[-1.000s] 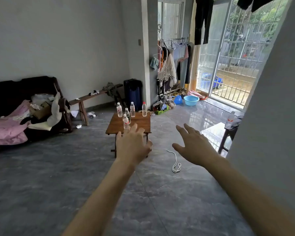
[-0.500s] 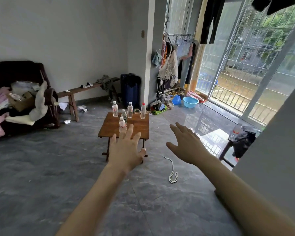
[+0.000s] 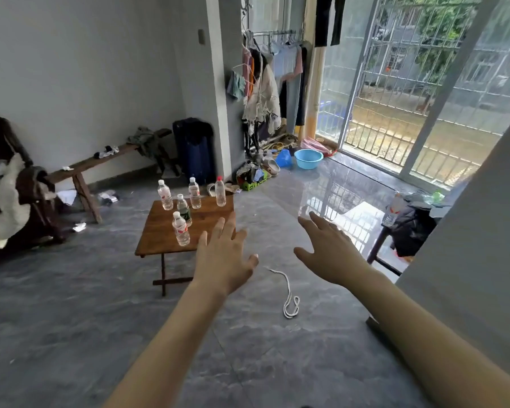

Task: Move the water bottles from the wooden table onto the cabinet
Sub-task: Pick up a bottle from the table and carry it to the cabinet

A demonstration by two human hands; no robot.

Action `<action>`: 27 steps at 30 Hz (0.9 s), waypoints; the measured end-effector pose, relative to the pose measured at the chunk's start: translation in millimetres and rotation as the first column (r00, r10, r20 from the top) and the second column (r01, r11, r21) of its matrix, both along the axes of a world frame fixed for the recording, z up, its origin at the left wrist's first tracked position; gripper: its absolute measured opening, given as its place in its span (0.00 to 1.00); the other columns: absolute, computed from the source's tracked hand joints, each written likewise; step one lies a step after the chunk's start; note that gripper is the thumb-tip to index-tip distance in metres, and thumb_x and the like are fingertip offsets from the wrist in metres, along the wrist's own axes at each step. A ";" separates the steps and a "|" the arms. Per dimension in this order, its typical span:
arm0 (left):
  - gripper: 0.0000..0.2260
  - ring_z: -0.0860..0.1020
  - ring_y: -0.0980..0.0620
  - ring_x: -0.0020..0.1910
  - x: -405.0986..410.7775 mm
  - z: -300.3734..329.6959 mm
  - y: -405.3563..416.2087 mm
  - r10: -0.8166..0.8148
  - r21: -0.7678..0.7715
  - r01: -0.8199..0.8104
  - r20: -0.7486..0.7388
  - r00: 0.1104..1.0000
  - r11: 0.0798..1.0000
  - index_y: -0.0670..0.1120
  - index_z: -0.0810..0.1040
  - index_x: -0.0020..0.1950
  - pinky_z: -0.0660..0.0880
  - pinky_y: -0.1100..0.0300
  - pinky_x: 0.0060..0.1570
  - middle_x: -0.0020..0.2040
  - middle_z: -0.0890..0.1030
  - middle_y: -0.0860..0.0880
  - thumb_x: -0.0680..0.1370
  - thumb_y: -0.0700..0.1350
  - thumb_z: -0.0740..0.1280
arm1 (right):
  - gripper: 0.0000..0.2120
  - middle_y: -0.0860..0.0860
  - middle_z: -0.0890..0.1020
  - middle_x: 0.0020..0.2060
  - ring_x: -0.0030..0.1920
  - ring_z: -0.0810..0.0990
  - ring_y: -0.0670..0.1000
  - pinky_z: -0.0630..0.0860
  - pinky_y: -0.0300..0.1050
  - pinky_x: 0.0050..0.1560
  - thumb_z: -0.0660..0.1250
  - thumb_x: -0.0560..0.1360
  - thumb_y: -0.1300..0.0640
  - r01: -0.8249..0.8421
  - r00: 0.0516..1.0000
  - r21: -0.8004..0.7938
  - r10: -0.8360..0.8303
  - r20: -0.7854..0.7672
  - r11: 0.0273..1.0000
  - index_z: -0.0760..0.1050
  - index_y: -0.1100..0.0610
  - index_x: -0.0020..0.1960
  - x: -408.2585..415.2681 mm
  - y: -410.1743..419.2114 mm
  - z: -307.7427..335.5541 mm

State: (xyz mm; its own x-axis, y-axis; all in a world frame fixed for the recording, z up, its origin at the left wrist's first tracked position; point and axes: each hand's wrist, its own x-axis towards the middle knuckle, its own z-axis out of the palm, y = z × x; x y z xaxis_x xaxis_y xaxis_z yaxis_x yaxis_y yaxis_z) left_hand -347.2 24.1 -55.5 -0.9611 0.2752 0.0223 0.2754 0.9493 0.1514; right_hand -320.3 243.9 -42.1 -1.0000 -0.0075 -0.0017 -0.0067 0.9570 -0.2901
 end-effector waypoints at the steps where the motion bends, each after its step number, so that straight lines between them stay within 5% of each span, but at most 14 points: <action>1: 0.30 0.46 0.47 0.83 -15.6 -0.3 13.5 -0.010 -0.007 0.010 0.004 1.000 1.000 0.54 0.58 0.82 0.47 0.42 0.79 0.85 0.44 0.49 0.81 0.62 0.58 | 0.34 0.52 0.55 0.80 0.78 0.56 0.58 0.59 0.60 0.74 0.61 0.77 0.42 0.012 1.000 0.003 -0.012 -0.001 1.000 0.53 0.48 0.78 -11.0 14.2 -1.7; 14: 0.29 0.50 0.49 0.83 -189.5 10.3 207.3 -0.101 0.031 0.102 -0.017 0.995 0.994 0.55 0.60 0.81 0.48 0.41 0.79 0.84 0.52 0.51 0.81 0.61 0.59 | 0.34 0.52 0.52 0.80 0.79 0.53 0.55 0.52 0.60 0.77 0.61 0.78 0.43 0.085 0.994 0.032 -0.082 -0.079 0.996 0.52 0.48 0.79 -170.2 194.1 9.4; 27: 0.32 0.44 0.47 0.83 -324.5 -1.4 267.8 -0.058 -0.064 0.058 0.008 0.998 0.996 0.55 0.53 0.83 0.44 0.40 0.78 0.84 0.42 0.51 0.81 0.63 0.58 | 0.34 0.52 0.51 0.80 0.79 0.50 0.56 0.50 0.62 0.76 0.61 0.78 0.43 0.029 0.999 0.027 -0.028 -0.032 0.999 0.51 0.48 0.79 -310.2 241.3 -10.4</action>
